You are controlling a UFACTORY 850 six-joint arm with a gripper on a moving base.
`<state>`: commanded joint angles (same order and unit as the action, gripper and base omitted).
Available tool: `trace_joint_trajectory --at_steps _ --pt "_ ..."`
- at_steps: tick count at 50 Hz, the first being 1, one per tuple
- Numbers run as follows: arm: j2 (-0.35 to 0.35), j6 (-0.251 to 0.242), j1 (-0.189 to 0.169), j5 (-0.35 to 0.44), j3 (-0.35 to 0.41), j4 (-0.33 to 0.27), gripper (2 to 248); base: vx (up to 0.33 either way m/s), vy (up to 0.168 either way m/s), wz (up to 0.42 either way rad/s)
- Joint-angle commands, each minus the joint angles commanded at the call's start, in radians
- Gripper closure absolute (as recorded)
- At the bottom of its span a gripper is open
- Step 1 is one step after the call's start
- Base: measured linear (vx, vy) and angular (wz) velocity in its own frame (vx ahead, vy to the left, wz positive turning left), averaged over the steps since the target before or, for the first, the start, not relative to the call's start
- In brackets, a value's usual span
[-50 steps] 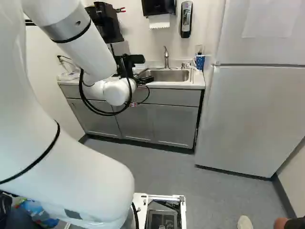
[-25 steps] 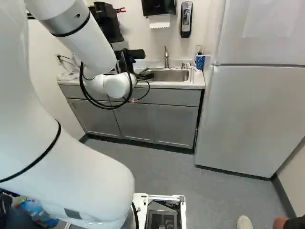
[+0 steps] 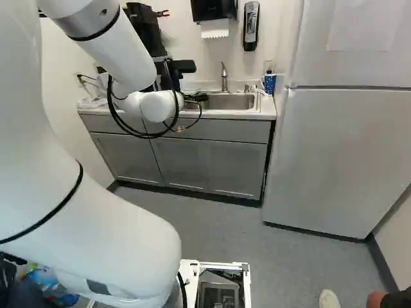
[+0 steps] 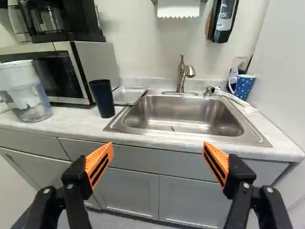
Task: Rinse the cup and place it in the tray
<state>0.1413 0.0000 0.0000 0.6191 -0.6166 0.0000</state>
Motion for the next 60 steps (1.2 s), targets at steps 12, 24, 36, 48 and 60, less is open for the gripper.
trace_joint_trajectory --at_steps 12,24,36,48,60 --pt "-0.004 0.0 0.0 -0.039 -0.03 0.0 3 0.0 0.0 0.0" --pt "-0.009 0.0 0.0 -0.074 -0.061 0.0 3 0.0 0.0 0.0" --pt "-0.016 0.0 0.0 -0.084 -0.093 0.0 3 0.0 0.0 0.0" --pt "-0.025 0.0 0.0 -0.084 -0.128 0.0 3 0.0 0.0 0.0" --pt "-0.04 0.0 0.0 -0.084 -0.161 0.0 3 0.0 0.0 0.0"
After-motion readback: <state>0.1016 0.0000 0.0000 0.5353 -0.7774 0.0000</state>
